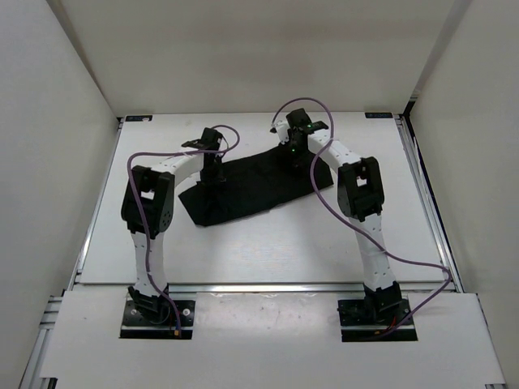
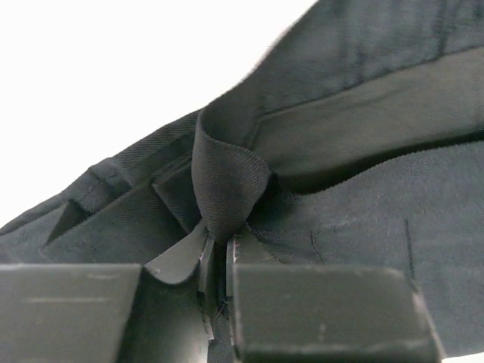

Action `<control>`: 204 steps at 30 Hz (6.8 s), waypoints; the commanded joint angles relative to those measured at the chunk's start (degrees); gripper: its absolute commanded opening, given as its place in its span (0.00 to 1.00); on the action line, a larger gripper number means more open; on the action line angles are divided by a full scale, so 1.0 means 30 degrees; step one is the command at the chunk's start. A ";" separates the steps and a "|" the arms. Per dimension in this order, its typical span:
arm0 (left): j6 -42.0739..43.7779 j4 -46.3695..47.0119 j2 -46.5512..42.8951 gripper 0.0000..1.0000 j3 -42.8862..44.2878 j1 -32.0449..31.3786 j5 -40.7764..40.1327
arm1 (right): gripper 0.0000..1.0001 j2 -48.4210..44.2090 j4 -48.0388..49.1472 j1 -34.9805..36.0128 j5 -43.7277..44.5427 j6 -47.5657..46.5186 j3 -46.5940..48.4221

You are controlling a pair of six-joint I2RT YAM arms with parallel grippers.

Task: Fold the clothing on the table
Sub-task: Fold the skirt

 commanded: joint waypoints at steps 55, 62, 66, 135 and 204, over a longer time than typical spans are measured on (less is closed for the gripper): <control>-0.1433 0.3898 -0.0078 0.99 0.4345 -0.2989 0.7050 | 1.00 -0.6029 -0.1792 -1.1839 -1.6739 0.6466 -0.9562; -0.2282 0.3083 0.2855 0.99 0.5956 -0.3162 0.6055 | 0.99 -0.4856 -0.1060 -1.2514 -1.8439 0.8342 -0.9532; -0.2517 0.2549 0.2248 0.99 0.5291 -0.3281 0.4912 | 1.00 -0.4505 -0.0651 -1.2340 -1.9084 0.8843 -1.0321; -0.6587 0.6241 -0.9771 0.99 -0.8720 -0.3455 0.5146 | 0.00 -1.3643 1.0489 -0.6482 -1.5127 0.5361 -1.6098; -0.4656 1.5178 -0.7785 0.91 -1.0805 0.2198 1.0711 | 0.00 -0.3981 2.8666 0.0579 -3.1448 2.9605 -1.2051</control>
